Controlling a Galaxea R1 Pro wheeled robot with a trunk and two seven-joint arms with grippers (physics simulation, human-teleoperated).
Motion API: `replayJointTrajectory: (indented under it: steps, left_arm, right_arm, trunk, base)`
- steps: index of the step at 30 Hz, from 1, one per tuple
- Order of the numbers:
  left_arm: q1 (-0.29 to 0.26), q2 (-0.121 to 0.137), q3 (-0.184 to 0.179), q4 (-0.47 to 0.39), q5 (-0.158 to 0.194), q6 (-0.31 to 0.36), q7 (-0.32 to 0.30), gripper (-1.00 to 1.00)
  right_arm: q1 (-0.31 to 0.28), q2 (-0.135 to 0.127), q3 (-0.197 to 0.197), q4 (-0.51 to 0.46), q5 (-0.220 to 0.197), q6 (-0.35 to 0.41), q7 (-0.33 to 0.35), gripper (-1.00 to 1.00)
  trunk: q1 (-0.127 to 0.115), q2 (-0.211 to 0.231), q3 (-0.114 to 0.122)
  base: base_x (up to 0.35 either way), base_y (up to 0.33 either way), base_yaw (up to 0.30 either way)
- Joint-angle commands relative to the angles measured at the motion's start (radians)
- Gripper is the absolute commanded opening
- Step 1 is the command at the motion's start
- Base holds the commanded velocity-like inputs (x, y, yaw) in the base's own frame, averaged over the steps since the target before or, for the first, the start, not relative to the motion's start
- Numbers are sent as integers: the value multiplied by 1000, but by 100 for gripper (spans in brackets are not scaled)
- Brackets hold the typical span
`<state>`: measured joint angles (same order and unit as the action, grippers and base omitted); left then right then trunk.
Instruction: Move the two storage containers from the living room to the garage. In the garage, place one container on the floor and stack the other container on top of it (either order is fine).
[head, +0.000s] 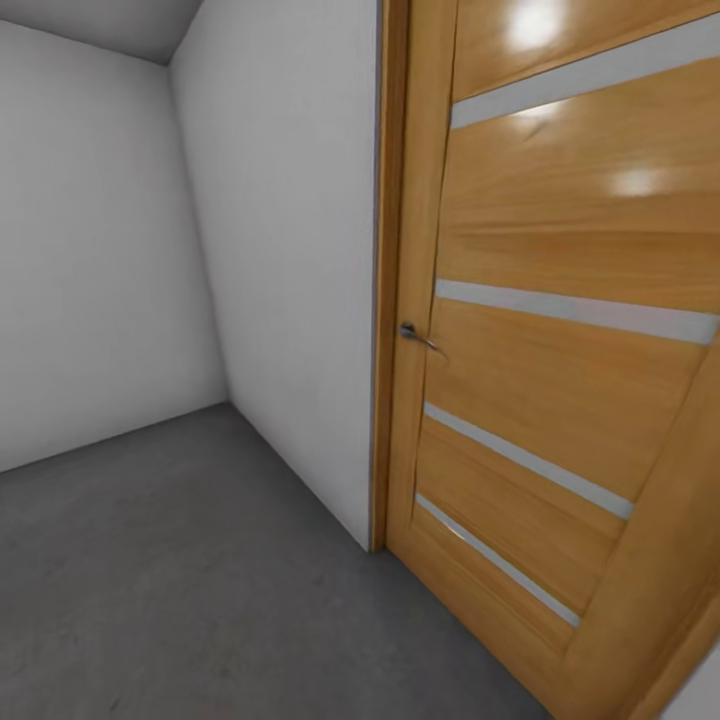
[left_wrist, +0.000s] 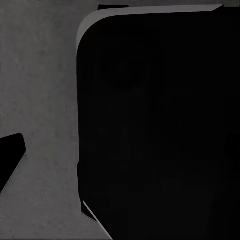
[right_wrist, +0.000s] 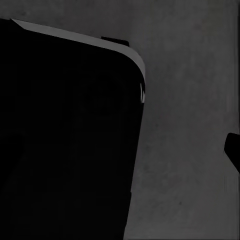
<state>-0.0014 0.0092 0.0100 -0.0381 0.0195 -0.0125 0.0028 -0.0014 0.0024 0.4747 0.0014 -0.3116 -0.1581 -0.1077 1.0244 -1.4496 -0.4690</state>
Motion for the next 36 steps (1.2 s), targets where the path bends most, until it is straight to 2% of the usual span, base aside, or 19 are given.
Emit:
replayJointTrajectory:
  steps: [1,24,36]
  left_arm:
    - [0,0,1,0,2,-1,0,100]
    - [0,0,1,0,1,-5,0,100]
    - [0,0,1,-2,0,-6,2,100]
  right_arm:
    - [0,0,9,0,-9,-3,-3,100]
    - [0,-1,9,0,-10,-3,-3,100]
    - [0,-1,10,0,-10,-2,-4,100]
  trunk:
    - [1,0,-1]
    - [1,0,-1]
    - [1,0,-1]
  base:
    - [334,5,0]
    - [331,94,-9]
    - [48,8,-234]
